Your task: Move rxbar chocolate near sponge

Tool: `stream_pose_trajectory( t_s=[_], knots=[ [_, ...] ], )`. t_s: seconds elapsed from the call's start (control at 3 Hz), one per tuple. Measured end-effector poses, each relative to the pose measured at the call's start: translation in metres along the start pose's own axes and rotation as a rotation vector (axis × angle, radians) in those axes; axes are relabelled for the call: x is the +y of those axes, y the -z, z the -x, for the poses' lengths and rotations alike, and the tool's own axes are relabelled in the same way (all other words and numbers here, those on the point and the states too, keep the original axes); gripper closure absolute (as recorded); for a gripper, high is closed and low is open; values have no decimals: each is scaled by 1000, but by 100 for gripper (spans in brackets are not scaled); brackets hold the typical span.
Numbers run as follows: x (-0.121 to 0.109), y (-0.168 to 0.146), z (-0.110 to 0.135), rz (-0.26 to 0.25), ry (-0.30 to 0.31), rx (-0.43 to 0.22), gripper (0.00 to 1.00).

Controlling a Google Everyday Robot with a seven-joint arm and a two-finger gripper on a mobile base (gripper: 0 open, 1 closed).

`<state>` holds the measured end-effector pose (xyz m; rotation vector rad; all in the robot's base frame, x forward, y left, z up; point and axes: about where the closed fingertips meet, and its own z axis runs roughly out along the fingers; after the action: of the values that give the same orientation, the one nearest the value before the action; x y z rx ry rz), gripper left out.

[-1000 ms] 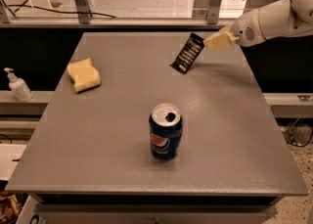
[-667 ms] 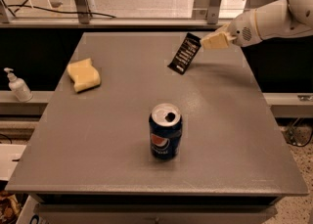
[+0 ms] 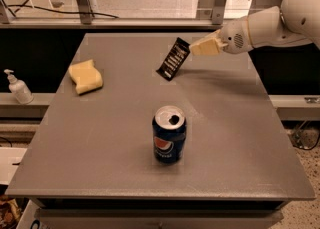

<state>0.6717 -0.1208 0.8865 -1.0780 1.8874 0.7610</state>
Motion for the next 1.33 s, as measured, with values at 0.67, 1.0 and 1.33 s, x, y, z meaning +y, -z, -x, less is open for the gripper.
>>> stream_pose_trajectory(
  t_s=[0.67, 1.0, 1.33],
  knots=[
    [59, -47, 1, 138, -4, -9, 100],
    [82, -72, 2, 194, 8, 0, 100],
    [104, -97, 3, 245, 48, 26, 100]
  ],
)
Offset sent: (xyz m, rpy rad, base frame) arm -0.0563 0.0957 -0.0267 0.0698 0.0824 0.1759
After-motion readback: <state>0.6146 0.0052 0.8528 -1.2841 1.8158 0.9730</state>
